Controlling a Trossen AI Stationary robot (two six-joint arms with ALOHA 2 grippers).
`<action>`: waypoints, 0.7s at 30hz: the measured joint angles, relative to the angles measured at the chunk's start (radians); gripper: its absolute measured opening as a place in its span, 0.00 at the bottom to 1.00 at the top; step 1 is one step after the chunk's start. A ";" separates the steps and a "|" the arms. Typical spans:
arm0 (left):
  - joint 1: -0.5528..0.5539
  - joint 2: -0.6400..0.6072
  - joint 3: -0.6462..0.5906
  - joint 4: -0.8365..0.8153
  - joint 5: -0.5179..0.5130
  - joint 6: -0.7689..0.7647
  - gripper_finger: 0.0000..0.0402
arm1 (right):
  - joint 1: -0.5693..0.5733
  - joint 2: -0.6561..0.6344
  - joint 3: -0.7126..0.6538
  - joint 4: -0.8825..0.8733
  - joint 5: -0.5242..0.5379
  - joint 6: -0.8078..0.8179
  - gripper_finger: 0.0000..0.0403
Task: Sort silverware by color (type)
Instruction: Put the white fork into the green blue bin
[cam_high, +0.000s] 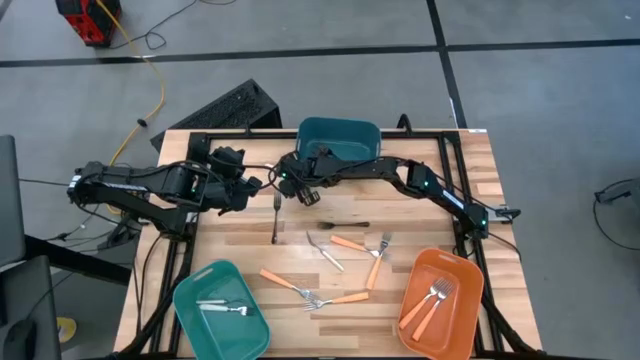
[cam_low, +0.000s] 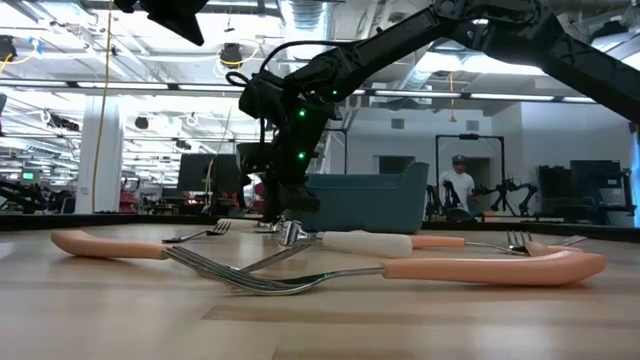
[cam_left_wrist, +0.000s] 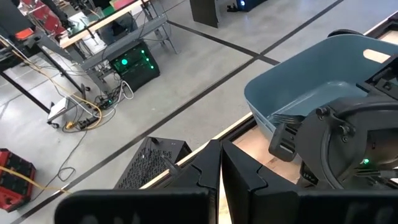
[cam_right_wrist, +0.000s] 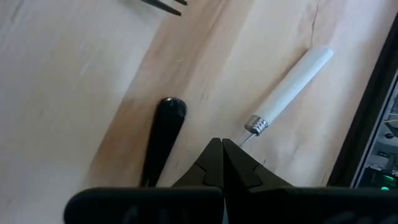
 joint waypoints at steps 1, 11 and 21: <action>0.000 0.000 0.000 0.000 0.000 0.000 0.00 | 0.000 0.000 0.000 0.000 0.001 0.000 0.04; 0.000 0.000 0.000 0.000 0.000 0.000 0.00 | 0.024 -0.003 0.004 -0.124 -0.076 -0.078 0.04; 0.000 0.000 0.000 -0.001 0.000 0.000 0.00 | 0.106 0.002 0.046 -0.156 -0.049 -0.084 0.06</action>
